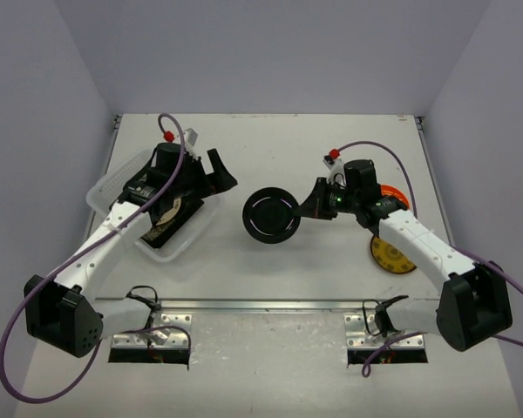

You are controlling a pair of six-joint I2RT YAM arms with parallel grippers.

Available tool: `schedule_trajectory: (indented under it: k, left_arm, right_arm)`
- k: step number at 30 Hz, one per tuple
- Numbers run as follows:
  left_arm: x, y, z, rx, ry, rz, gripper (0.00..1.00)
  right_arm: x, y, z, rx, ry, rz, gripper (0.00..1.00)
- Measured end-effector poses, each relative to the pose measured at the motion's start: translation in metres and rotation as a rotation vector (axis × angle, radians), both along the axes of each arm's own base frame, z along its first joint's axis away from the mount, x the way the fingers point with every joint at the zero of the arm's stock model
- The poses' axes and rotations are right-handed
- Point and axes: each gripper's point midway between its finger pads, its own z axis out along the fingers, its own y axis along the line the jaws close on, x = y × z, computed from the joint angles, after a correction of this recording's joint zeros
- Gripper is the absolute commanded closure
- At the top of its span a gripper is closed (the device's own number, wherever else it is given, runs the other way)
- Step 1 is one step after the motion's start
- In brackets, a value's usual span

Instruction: Place the plates into the plastic bin on the countertop

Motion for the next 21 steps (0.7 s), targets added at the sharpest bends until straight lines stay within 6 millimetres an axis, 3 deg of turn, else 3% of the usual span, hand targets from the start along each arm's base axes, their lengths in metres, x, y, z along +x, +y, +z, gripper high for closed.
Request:
schedule_trajectory:
  k: [3, 6, 7, 9, 15, 16, 17, 19, 20, 21]
  left_arm:
    - [0.001, -0.004, 0.012, -0.038, -0.031, -0.004, 0.03]
    - [0.000, -0.017, 0.013, -0.085, -0.023, -0.061, 0.19]
    - [0.000, -0.022, 0.012, -0.099, -0.017, -0.079, 0.30]
    - [-0.001, -0.030, 0.006, -0.123, 0.001, -0.117, 0.47]
    - [-0.009, -0.044, -0.023, -0.141, 0.088, -0.185, 0.62]
    - [-0.010, -0.045, -0.024, -0.141, 0.094, -0.190, 0.75]
    - [-0.010, -0.046, -0.024, -0.144, 0.093, -0.196, 0.98]
    - [-0.012, -0.049, -0.021, -0.157, 0.084, -0.223, 1.00]
    - [-0.013, -0.052, -0.018, -0.169, 0.080, -0.239, 1.00]
    - [-0.012, -0.053, -0.014, -0.173, 0.066, -0.247, 1.00]
  right_arm:
    - [-0.001, -0.002, -0.004, -0.019, 0.005, 0.001, 1.00]
    - [0.004, 0.003, -0.002, -0.010, 0.013, 0.021, 1.00]
    - [0.006, 0.005, 0.000, -0.006, 0.014, 0.027, 1.00]
    - [0.011, 0.010, 0.005, 0.010, 0.015, 0.044, 1.00]
    - [0.026, 0.025, 0.028, 0.076, -0.022, 0.079, 1.00]
    - [0.026, 0.026, 0.030, 0.083, -0.025, 0.083, 1.00]
    - [0.026, 0.027, 0.031, 0.088, -0.025, 0.085, 1.00]
    - [0.028, 0.026, 0.029, 0.084, -0.022, 0.075, 1.00]
    - [0.028, 0.025, 0.027, 0.082, -0.009, 0.070, 0.88]
    - [0.031, 0.023, 0.024, 0.081, -0.001, 0.060, 0.50]
